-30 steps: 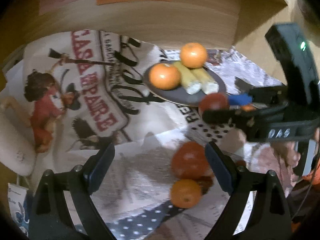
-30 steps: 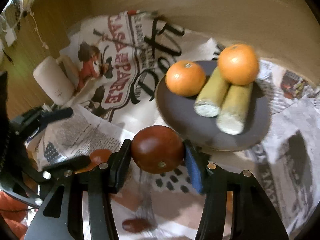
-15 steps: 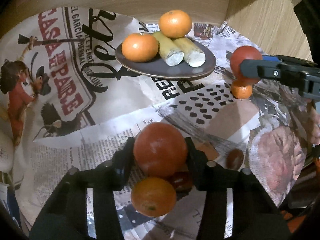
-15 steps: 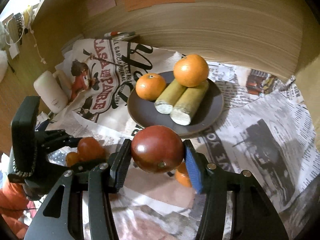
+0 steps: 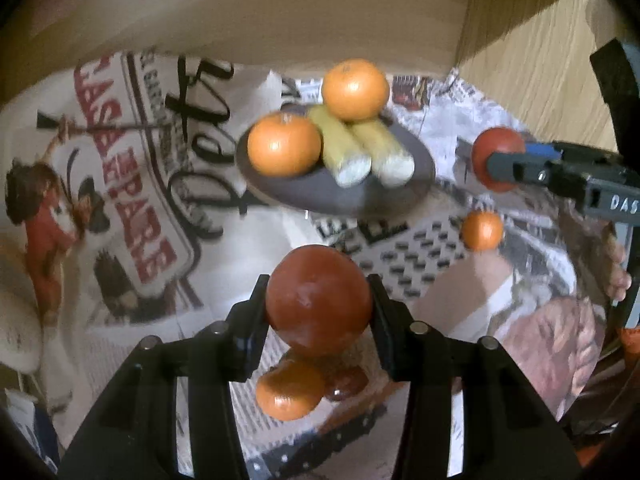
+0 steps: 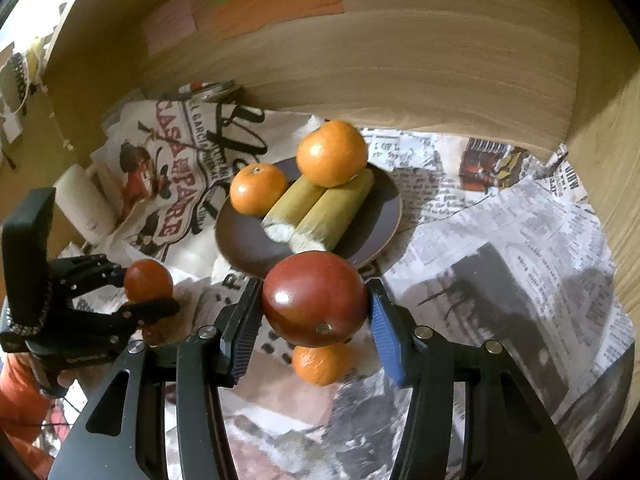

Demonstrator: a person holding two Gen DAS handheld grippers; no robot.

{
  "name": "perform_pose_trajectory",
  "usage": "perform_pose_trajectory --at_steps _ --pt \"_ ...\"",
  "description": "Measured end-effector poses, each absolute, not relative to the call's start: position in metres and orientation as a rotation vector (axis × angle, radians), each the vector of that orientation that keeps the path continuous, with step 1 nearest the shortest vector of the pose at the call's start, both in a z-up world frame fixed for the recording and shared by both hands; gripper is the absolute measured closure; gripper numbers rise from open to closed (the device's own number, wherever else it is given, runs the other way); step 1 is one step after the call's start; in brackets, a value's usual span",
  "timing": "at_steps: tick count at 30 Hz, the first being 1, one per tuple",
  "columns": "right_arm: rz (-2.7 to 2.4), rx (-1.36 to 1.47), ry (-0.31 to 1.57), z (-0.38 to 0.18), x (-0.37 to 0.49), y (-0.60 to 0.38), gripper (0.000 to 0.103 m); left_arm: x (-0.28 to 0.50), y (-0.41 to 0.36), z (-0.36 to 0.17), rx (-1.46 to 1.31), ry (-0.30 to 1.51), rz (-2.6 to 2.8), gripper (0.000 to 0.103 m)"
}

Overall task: Organize fruits
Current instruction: 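Place both red tomatoes on the grey plate and open both grippers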

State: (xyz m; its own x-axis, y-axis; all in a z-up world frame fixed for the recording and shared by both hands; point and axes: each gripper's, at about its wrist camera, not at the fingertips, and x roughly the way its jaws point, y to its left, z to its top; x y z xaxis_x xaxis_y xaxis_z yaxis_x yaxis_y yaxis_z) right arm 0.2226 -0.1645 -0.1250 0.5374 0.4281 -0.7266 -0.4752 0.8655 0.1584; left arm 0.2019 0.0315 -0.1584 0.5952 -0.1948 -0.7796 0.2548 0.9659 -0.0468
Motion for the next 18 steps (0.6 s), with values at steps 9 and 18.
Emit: perform_pose_trajectory --at_steps 9,18 --pt "0.527 -0.072 0.834 -0.117 0.244 -0.165 0.055 0.241 0.021 -0.142 0.048 0.874 -0.295 0.057" --pt "0.517 -0.109 0.867 -0.128 0.270 -0.156 0.055 0.272 0.014 -0.154 0.031 0.921 -0.324 0.057"
